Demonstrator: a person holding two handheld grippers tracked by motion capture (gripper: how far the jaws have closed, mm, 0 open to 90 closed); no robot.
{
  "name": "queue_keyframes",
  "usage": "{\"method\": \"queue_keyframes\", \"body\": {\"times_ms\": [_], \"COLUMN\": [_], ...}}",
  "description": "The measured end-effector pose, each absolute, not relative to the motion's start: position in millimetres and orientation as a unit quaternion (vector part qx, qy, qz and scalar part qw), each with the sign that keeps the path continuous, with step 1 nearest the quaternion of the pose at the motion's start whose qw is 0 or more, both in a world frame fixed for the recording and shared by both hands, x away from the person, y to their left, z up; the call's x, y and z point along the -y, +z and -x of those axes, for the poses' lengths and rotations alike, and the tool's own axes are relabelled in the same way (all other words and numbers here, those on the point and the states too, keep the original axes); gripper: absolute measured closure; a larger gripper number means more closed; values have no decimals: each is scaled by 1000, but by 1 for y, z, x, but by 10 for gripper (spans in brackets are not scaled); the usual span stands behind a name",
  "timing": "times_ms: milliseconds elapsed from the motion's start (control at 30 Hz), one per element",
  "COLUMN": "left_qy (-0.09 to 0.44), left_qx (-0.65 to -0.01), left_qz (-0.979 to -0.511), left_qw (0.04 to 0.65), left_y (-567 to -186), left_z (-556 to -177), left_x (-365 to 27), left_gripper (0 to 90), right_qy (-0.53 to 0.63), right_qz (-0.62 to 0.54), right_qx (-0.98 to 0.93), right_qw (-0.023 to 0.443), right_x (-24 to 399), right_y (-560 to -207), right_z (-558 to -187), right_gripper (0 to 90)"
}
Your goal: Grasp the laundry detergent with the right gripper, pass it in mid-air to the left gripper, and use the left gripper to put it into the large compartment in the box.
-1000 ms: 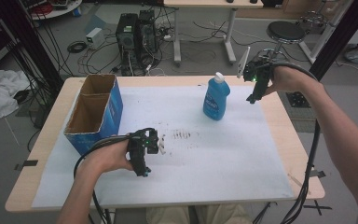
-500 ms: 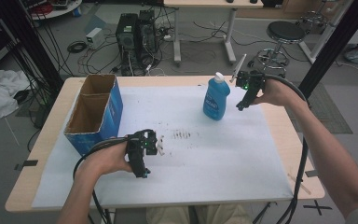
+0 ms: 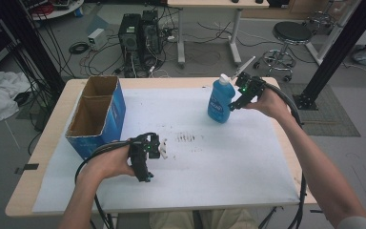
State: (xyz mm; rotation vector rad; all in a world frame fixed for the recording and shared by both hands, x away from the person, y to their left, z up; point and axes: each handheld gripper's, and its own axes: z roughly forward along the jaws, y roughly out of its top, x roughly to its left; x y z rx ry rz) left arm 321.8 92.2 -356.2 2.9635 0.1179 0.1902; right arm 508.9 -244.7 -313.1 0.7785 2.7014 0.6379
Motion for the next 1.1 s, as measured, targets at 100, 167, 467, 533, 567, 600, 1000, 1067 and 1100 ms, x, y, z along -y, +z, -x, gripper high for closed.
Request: {"method": "queue_keyframes", "body": {"times_ms": [100, 167, 467, 533, 567, 600, 1000, 1067, 1100], "left_qy": [65, 65, 65, 63, 63, 63, 59, 60, 59], "left_qx": [-38, -39, -42, -43, -43, -42, -43, -43, -44], "left_qz": [-994, -993, -993, -993, -993, -993, -994, -994, -994], "left_qw": [84, 85, 87, 88, 88, 87, 87, 86, 86], "left_y": [-356, -357, -357, -358, -358, -359, -360, -360, -360], "left_z": [-322, -322, -322, -322, -322, -322, -323, -323, -323], "left_x": [-93, -93, -95, -96, -96, -96, -98, -98, -98], "left_gripper": [163, 163, 163, 162, 163, 162, 163, 162, 163], "right_qy": [239, 255, 294, 299, 299, 301, 310, 308, 307], "right_qz": [-284, -295, -321, -325, -325, -327, -336, -337, -338], "right_qx": [-919, -911, -889, -886, -886, -884, -878, -878, -878], "right_qw": [135, 136, 141, 143, 143, 144, 144, 143, 143], "right_x": [242, 241, 237, 236, 236, 235, 229, 229, 229], "right_y": [-318, -321, -333, -336, -336, -337, -345, -346, -347], "right_z": [-510, -510, -513, -515, -515, -515, -519, -520, -521], "right_gripper": [128, 128, 128, 128, 128, 128, 128, 128, 129]}}
